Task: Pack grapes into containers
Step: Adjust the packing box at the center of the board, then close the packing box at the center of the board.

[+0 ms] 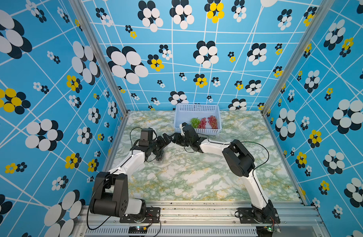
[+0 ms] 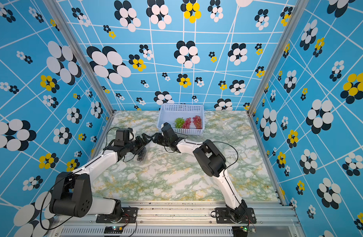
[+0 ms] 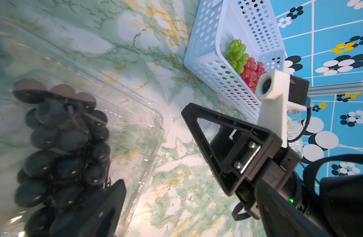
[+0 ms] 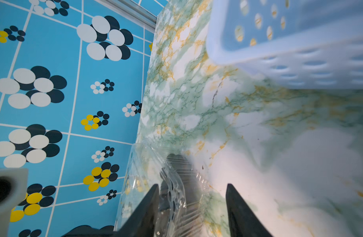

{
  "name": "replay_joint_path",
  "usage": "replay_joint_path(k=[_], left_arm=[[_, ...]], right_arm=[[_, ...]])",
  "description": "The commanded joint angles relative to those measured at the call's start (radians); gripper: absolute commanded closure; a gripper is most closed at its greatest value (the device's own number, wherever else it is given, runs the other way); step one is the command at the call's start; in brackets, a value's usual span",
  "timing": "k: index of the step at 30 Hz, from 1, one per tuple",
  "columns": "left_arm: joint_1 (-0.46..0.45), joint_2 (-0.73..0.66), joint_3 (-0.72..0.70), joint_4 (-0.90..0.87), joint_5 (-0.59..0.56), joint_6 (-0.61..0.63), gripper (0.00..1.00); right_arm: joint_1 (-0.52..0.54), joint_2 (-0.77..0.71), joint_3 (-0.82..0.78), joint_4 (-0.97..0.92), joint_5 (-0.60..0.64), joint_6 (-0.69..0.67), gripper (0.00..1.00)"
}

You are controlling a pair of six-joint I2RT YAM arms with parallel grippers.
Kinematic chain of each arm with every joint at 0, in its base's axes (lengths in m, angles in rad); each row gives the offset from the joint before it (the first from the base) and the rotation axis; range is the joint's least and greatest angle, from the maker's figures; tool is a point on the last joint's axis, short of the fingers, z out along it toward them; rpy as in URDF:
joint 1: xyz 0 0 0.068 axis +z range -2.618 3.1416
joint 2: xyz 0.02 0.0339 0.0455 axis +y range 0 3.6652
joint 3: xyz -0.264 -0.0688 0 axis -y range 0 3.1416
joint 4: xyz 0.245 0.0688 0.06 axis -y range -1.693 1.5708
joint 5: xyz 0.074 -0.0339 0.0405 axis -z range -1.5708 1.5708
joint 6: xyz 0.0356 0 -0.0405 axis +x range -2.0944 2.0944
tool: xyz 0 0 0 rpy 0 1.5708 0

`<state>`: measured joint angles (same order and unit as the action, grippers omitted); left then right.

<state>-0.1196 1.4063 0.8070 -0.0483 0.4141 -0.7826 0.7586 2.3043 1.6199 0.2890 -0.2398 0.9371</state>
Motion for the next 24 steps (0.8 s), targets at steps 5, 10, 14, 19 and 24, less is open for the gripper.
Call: replay_joint_path(k=[5,10,14,19,24], left_arm=[[0.003,-0.024,-0.025,0.004,-0.031,-0.006,0.0],[0.003,-0.054,-0.056,-0.001,-0.028,-0.011,0.0],[0.009,-0.096,-0.092,-0.013,-0.031,-0.01,0.01],[0.021,-0.137,-0.125,-0.023,-0.028,-0.009,0.0],[0.024,-0.159,-0.142,-0.035,-0.026,-0.006,0.01]], right_arm=[[0.003,0.026,0.016,0.028,-0.017,0.029,0.48],[0.004,0.044,0.032,0.038,-0.04,0.038,0.49],[0.008,0.051,0.031,0.041,-0.052,0.04,0.51],[0.022,0.062,0.034,0.059,-0.065,0.047,0.53],[0.031,0.066,0.033,0.08,-0.067,0.06,0.54]])
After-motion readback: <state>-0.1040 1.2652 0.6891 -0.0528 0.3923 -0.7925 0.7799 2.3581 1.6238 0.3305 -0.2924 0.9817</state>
